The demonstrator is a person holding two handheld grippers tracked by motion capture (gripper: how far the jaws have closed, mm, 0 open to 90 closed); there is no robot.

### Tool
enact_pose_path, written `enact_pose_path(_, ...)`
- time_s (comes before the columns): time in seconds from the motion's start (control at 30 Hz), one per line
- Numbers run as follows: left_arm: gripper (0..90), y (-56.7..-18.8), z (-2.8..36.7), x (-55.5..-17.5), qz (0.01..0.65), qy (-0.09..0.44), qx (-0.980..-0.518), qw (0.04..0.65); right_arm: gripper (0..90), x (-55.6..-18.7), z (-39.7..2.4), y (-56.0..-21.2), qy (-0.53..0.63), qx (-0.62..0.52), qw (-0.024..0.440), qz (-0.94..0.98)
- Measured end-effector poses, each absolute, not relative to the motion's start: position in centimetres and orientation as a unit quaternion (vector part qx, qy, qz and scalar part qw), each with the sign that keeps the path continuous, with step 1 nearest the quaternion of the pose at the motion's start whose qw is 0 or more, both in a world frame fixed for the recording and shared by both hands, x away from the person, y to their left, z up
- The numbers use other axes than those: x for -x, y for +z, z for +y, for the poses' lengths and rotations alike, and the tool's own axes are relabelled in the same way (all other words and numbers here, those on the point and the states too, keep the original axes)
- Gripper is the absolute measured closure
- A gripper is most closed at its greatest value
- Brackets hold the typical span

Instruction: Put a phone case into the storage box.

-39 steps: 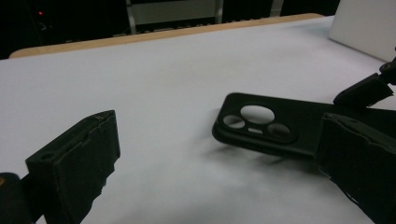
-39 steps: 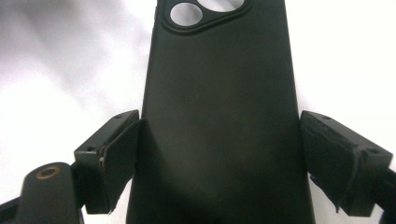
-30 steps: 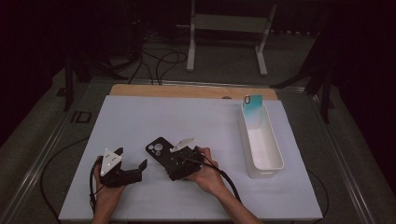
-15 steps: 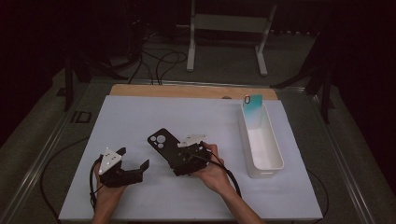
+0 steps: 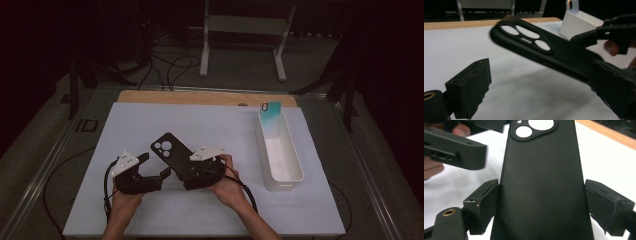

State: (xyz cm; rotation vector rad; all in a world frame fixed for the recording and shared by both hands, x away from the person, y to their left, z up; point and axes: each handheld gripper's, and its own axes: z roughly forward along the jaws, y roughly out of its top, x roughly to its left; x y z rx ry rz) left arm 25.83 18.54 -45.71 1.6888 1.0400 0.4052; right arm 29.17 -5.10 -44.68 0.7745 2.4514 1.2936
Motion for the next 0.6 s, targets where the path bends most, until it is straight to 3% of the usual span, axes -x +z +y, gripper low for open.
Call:
enact_pose_path(0.23, 16.1, -44.7, 17.5, -26.4, 0.445, 0.145, -0.691, 0.551, 14.7, -28.5, -4.8, -44.4, 0.473, -0.243, 0.142, 0.835)
enact_pose_path(0.6, 63.7, -44.1, 16.2, -26.6, 0.420, 0.094, -0.697, 0.573, 14.6, -28.0, -4.6, -44.2, 0.497, -0.240, 0.171, 0.816)
